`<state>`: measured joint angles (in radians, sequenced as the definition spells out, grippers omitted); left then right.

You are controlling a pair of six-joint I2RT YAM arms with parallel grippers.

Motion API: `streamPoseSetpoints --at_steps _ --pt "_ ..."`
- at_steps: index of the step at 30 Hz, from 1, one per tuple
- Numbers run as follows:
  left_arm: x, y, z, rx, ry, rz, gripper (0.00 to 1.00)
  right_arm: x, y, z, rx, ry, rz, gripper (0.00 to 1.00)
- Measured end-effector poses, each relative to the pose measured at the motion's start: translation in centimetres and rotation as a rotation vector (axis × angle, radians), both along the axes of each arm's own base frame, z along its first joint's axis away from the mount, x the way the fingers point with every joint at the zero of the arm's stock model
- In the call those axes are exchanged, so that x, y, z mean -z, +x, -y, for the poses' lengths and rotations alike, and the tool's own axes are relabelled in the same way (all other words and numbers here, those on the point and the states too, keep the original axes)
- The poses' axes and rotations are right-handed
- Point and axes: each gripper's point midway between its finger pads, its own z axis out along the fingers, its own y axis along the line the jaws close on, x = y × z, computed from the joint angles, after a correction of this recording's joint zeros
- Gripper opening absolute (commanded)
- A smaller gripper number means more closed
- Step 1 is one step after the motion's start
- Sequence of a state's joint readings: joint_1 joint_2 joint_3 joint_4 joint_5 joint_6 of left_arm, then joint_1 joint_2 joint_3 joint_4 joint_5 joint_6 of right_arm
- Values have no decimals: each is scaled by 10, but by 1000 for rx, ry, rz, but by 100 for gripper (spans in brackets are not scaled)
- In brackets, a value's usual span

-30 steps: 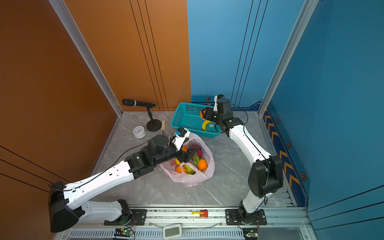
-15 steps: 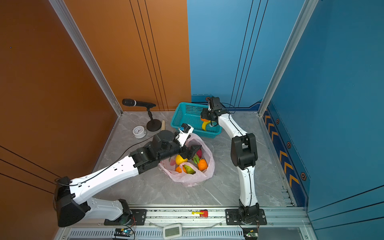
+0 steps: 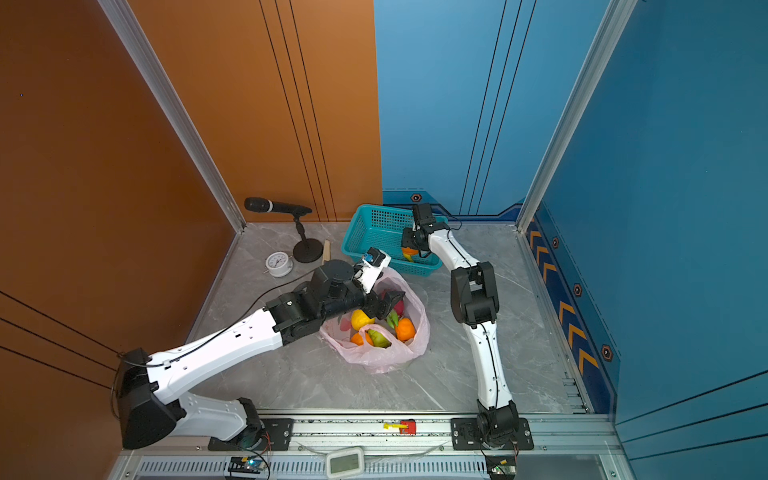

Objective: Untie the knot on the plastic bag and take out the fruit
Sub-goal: 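Lower the orange fruit into the teal basket and open the right gripper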

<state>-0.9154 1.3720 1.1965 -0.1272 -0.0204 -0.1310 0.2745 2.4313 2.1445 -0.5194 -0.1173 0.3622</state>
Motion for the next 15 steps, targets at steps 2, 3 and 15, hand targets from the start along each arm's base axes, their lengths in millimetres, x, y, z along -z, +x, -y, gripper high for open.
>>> streamPoseSetpoints --at_steps 2,3,15 --pt "1 0 0 -1 1 -3 85 0 1 0 -3 -2 2 56" --pt "1 0 0 -1 3 -4 85 0 1 0 -6 -5 -1 62" --pt "7 -1 -3 -7 26 -20 85 10 -13 8 -41 -84 -58 81"
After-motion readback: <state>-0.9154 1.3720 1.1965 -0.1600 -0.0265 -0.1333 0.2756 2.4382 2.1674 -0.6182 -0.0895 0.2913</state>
